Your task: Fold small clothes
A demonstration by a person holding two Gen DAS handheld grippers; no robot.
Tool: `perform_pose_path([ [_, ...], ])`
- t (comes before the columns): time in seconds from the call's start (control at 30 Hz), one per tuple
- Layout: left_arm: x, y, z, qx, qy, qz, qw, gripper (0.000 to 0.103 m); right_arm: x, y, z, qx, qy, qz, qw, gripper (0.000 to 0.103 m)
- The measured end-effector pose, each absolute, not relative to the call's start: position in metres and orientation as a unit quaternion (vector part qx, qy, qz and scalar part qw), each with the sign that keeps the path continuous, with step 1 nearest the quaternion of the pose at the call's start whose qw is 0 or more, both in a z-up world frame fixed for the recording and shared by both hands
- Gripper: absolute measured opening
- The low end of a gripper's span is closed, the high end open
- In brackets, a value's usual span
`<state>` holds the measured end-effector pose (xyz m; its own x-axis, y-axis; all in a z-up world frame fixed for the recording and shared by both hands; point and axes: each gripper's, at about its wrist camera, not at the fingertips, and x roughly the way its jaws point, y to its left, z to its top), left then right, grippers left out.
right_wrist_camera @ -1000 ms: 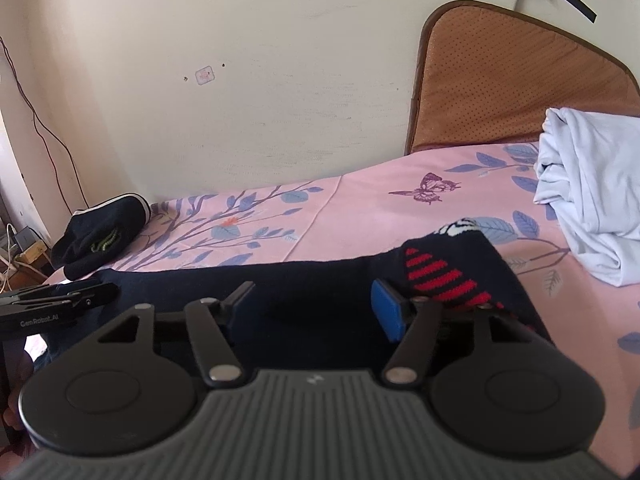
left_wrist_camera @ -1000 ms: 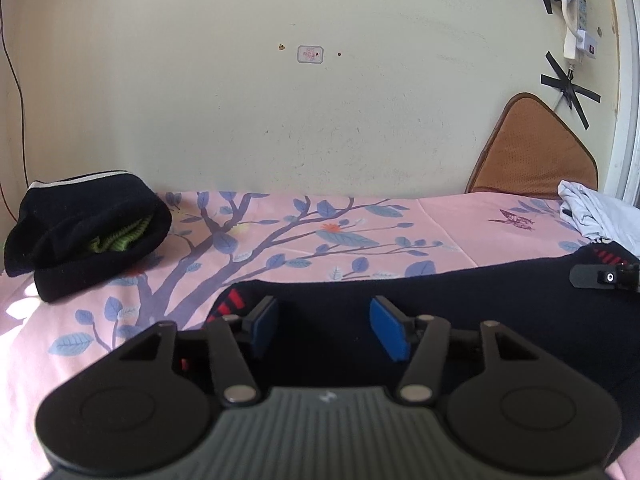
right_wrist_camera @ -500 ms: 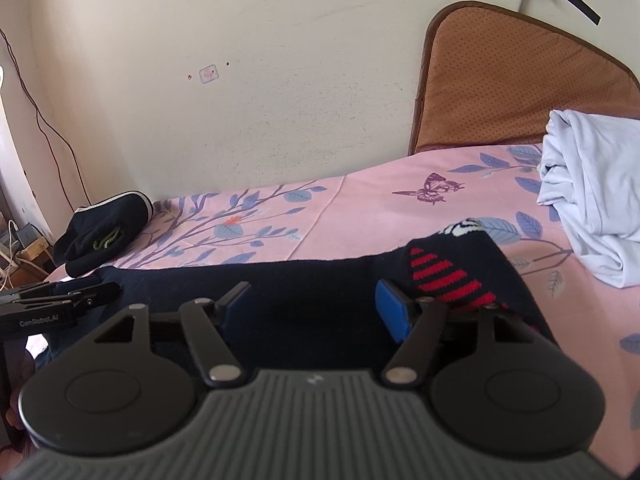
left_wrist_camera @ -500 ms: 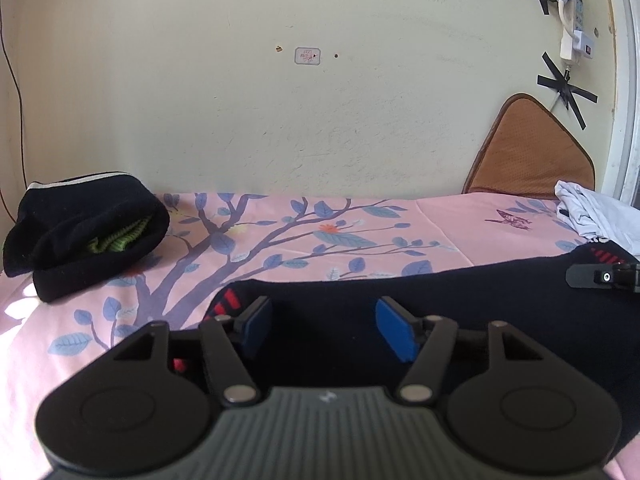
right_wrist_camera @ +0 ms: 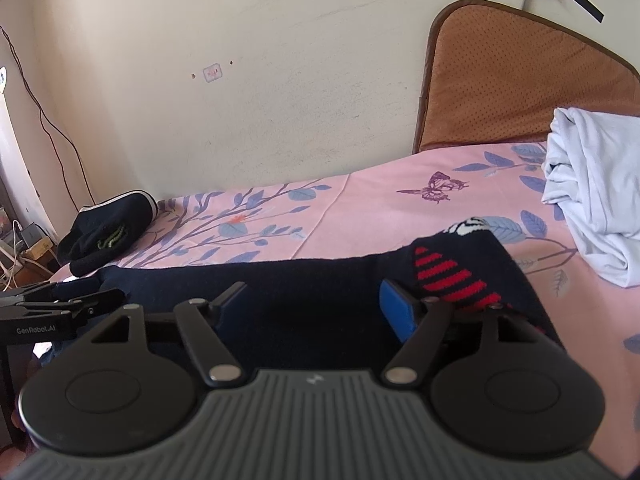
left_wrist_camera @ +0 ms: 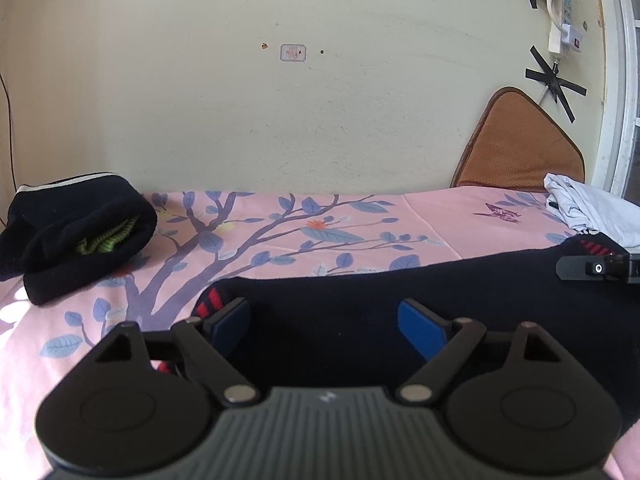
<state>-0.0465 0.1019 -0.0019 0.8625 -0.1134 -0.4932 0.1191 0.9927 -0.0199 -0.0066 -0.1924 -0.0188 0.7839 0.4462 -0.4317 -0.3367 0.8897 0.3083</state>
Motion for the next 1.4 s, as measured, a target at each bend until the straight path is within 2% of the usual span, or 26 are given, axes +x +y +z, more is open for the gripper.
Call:
perform_pose_path([
  [0.1,-0.045,0.100,-0.003,0.009,0.260,-0.063,0.963,0.089,-0.006,-0.194,-0.019,0.116,0.254,0.218,0.935,0.079],
  [0.27,-0.040,0.096,-0.004,0.019,0.275,-0.080,0.958,0.103,-0.006,-0.193,-0.019,0.119,0.256,0.233,0.931,0.087],
  [0.9,-0.042,0.089,-0.004,0.054,0.292,-0.074,0.952,0.103,-0.008,-0.181,-0.018,0.068,0.263,0.225,0.936,0.090],
  [1.17,-0.057,0.097,0.001,0.038,0.258,-0.090,0.961,0.103,-0.010,-0.172,-0.019,0.038,0.264,0.212,0.940,0.090],
  [1.27,-0.059,0.102,0.003,0.024,0.251,-0.091,0.964,0.103,-0.011,-0.163,-0.020,0.003,0.267,0.199,0.943,0.090],
  [1.4,-0.056,0.104,0.003,0.016,0.255,-0.090,0.963,0.103,-0.018,-0.132,-0.024,-0.105,0.259,0.154,0.948,0.092],
])
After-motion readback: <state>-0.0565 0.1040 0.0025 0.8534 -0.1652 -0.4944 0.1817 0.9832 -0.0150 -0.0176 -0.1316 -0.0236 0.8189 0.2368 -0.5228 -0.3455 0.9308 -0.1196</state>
